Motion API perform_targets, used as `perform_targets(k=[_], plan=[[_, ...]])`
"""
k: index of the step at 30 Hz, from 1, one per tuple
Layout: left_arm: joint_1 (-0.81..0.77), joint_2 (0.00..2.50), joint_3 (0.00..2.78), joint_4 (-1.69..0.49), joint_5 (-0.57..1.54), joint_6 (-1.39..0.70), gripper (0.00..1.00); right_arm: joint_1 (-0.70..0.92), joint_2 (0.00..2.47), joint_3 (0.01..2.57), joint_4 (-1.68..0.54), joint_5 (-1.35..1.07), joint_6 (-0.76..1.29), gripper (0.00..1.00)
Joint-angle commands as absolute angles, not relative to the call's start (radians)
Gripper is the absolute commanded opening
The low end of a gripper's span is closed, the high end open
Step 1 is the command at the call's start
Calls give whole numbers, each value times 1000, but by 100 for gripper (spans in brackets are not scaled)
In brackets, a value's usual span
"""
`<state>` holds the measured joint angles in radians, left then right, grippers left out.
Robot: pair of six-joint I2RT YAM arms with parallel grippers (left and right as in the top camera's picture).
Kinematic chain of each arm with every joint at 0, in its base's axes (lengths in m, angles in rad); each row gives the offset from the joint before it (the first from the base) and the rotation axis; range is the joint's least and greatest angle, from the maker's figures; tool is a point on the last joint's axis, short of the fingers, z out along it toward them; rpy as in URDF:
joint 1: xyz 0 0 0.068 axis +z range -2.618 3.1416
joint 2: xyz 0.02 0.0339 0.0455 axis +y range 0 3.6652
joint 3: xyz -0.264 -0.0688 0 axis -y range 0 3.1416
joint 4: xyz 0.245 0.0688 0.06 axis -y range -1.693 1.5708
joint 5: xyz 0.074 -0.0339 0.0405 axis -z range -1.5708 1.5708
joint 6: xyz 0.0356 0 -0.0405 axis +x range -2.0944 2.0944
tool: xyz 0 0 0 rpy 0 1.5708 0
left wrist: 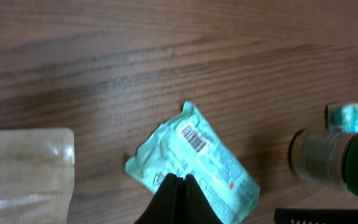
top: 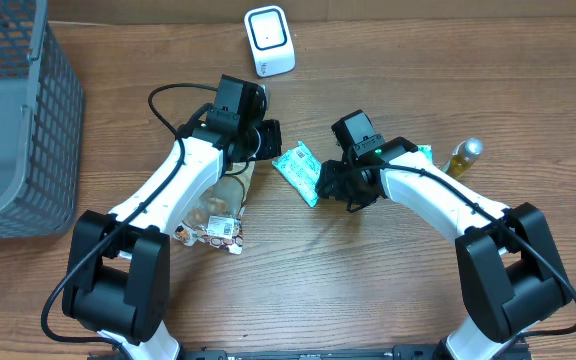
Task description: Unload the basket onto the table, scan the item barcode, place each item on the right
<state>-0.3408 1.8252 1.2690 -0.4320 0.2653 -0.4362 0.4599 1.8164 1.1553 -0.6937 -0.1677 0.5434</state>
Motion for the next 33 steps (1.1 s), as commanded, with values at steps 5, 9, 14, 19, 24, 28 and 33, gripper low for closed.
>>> perform_targets(k=[5,9,14,19,24,28,33], plan=[[-376,1849,1269,-354,252,-402,5,459,1791,1078,-653,-158,679,59],[-390,1919,1269,-286,257,-377,4,459,1791,1055,-601,-158,695,59],[-394,2011,1269,-218,285,-381,4,460,1792,1029,-580,-158,738,56],[-394,2094,1269,-202,306,-382,4,472,1792,992,-530,-158,797,55],[-393,2131,1269,-251,360,-382,4,476,1792,961,-411,-159,817,50],[-390,2131,1269,-333,360,-383,4,476,1792,961,-364,-193,823,50],[-392,2131,1269,-448,360,-389,4,476,1792,957,-338,-194,842,48]])
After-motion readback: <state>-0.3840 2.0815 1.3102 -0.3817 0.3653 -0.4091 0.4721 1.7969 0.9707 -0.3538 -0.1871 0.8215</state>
